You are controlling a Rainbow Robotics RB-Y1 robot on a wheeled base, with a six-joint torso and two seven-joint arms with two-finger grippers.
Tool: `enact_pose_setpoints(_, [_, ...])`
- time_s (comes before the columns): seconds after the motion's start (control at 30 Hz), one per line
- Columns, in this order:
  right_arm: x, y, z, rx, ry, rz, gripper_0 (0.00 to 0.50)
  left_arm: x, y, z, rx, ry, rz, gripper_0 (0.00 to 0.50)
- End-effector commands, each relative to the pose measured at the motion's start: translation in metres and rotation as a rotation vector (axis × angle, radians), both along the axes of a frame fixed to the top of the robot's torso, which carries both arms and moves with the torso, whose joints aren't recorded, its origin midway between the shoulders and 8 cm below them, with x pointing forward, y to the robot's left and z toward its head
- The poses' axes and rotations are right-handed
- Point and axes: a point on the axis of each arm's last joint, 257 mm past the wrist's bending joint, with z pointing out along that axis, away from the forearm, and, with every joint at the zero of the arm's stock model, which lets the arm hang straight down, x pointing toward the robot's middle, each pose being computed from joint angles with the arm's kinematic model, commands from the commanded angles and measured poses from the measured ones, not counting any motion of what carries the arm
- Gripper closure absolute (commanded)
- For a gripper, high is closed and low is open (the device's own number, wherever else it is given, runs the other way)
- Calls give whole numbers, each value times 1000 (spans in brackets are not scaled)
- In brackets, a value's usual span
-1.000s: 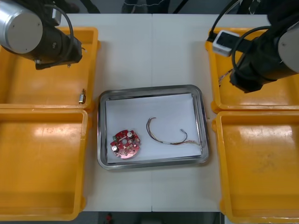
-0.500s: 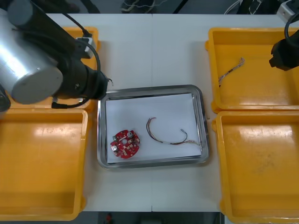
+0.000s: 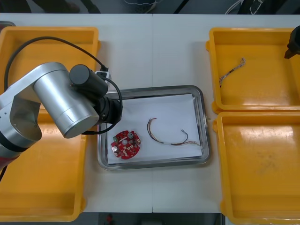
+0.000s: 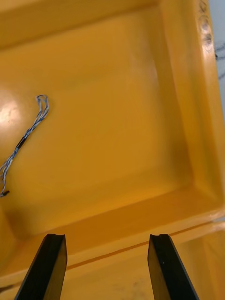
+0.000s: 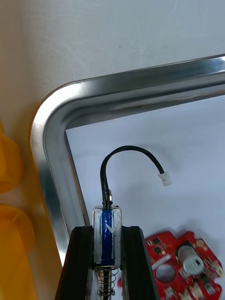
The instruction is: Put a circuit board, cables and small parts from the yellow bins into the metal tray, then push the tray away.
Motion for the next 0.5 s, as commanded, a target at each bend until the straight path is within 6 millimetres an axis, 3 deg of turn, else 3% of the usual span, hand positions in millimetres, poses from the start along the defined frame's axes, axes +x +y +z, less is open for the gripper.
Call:
enact_pose_setpoints(0.03, [10,-8,28,73,-45,-118,0,8,-15,-15,-36,-12,0,500])
enact_pose_setpoints(0.23, [17,1,16,182,-13,-250,0,15,-20,-25,-44,-23,5,480])
enact_pose_setpoints(0.27, [18,6,11,204,-3,-269,0,14,-21,-25,-46,-23,5,372])
enact_pose_setpoints(0.3, [20,8,11,215,-8,-279,0,14,-21,-25,-45,-23,6,310])
enact_pose_setpoints(0.33, [25,13,10,237,-18,-298,0,13,-22,-26,-49,-20,7,118])
enact_pose_setpoints(0.37, [30,18,9,257,-32,-310,0,13,-24,-26,-54,-19,9,0])
enact_pose_setpoints(0.5, [43,37,6,310,-65,-342,0,12,-28,-24,-67,-23,9,0])
